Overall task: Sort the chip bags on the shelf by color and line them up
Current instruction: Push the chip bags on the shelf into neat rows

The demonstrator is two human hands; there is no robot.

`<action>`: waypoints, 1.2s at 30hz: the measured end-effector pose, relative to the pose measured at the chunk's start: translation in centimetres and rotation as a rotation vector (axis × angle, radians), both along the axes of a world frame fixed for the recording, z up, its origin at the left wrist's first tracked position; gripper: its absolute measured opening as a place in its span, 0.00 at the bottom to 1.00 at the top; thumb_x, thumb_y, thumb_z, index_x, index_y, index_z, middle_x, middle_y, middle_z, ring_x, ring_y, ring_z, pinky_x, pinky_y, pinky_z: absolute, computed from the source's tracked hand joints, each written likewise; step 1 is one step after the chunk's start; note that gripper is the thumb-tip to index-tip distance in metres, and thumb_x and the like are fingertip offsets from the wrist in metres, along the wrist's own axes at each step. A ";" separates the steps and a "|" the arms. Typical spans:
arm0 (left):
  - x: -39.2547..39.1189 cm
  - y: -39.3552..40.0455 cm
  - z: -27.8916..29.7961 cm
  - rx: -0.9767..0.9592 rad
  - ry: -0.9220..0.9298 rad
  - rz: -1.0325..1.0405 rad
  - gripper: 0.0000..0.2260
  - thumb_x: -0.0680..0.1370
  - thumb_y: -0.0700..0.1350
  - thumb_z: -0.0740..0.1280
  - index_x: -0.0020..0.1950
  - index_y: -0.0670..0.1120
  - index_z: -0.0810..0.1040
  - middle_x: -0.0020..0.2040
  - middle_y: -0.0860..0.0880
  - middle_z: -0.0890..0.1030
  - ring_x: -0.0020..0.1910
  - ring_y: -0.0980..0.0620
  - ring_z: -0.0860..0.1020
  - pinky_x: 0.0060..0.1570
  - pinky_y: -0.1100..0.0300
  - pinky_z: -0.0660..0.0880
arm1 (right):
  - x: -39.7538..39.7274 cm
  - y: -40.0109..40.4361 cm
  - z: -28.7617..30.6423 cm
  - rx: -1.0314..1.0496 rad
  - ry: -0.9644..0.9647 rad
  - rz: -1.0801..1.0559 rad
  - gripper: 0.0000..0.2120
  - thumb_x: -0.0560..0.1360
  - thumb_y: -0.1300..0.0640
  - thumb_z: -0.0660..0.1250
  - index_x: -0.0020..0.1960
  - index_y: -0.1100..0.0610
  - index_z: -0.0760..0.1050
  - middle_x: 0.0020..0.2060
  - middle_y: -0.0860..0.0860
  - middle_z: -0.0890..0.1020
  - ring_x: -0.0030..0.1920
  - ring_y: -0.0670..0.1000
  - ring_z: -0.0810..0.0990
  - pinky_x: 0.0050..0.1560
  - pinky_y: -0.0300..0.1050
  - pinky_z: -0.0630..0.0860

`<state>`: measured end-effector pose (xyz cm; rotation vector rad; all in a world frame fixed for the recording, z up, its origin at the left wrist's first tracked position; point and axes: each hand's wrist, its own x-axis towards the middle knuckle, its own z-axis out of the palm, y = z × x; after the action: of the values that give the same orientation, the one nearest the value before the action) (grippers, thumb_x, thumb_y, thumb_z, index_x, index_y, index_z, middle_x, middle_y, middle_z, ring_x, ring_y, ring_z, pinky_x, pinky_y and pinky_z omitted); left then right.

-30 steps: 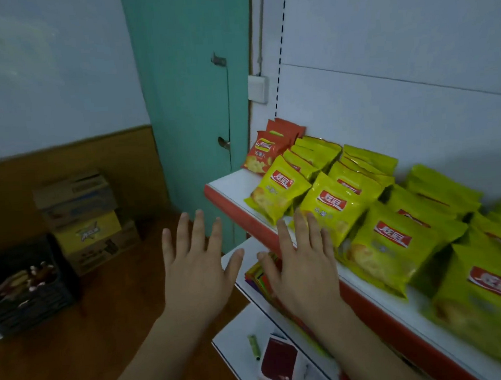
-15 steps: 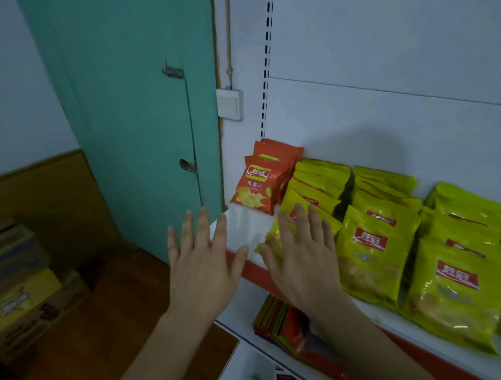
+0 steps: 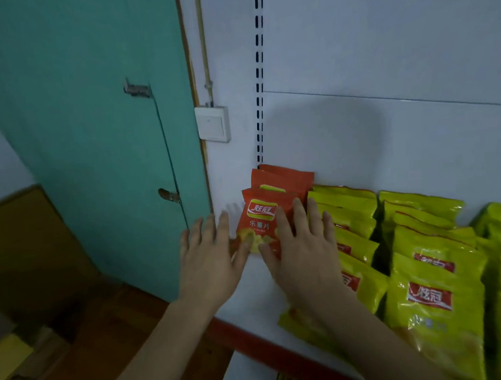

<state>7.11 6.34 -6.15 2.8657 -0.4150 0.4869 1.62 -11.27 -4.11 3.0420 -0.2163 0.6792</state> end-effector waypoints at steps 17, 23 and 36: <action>8.1 -2.4 -1.4 -0.688 0.350 -0.386 0.35 0.77 0.56 0.75 0.78 0.56 0.61 0.66 0.53 0.80 0.62 0.52 0.82 0.61 0.50 0.81 | 1.1 2.0 0.4 -0.076 -0.033 -0.321 0.34 0.82 0.33 0.53 0.79 0.54 0.69 0.79 0.60 0.69 0.83 0.66 0.59 0.81 0.68 0.54; 10.1 1.1 -1.9 -0.852 0.471 -0.363 0.21 0.77 0.52 0.76 0.66 0.58 0.73 0.61 0.53 0.79 0.58 0.52 0.81 0.57 0.47 0.82 | 2.3 2.8 0.8 -0.056 -0.071 -0.323 0.30 0.82 0.40 0.58 0.79 0.54 0.70 0.77 0.59 0.71 0.81 0.65 0.61 0.80 0.67 0.58; 12.0 5.7 -0.1 -0.922 0.573 -0.324 0.26 0.83 0.42 0.68 0.79 0.53 0.64 0.65 0.56 0.76 0.62 0.52 0.77 0.58 0.53 0.74 | 9.4 1.4 1.2 -0.227 0.145 -0.344 0.38 0.76 0.43 0.73 0.80 0.56 0.65 0.66 0.58 0.76 0.70 0.64 0.70 0.77 0.67 0.61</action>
<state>19.10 12.06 -6.21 1.8695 -0.3929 -0.1845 11.05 -9.83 -2.93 2.7237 -0.5965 0.4241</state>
